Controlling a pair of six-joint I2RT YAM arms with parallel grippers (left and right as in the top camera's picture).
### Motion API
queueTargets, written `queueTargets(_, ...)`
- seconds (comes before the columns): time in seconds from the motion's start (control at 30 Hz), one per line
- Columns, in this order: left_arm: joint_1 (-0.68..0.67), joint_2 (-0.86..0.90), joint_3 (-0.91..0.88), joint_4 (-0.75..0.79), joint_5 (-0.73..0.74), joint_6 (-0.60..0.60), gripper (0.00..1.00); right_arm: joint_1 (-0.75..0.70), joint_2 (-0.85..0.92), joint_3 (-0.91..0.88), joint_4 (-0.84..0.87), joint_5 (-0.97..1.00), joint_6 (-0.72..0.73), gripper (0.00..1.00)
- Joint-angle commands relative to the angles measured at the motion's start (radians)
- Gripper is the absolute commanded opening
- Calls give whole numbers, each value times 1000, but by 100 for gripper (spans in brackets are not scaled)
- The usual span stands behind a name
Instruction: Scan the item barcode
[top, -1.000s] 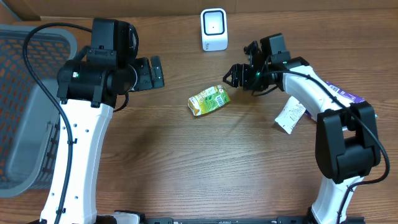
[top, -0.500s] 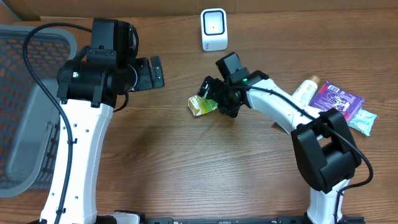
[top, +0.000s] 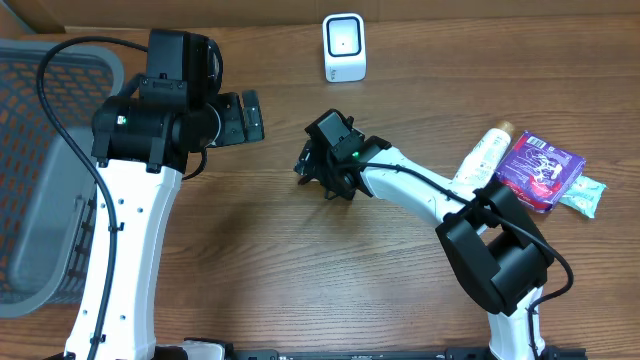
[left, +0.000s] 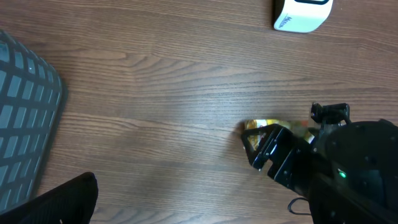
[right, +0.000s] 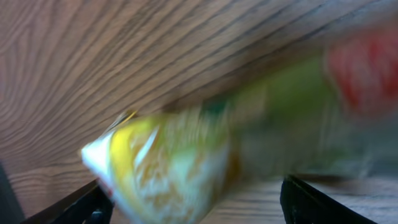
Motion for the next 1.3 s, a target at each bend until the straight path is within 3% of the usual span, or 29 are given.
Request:
queueTargets(0.0,4,4,18,1,-13,-6,100,-6,12,-3,-8,44,10,86)
queueTargets(0.73,4,4,18,1,-13,-6,100,-13,12,-4,-29,25,1,93)
queueTargets(1.27,4,4,18,1,-13,-7,100,-7,12,-20,1,25,3,92)
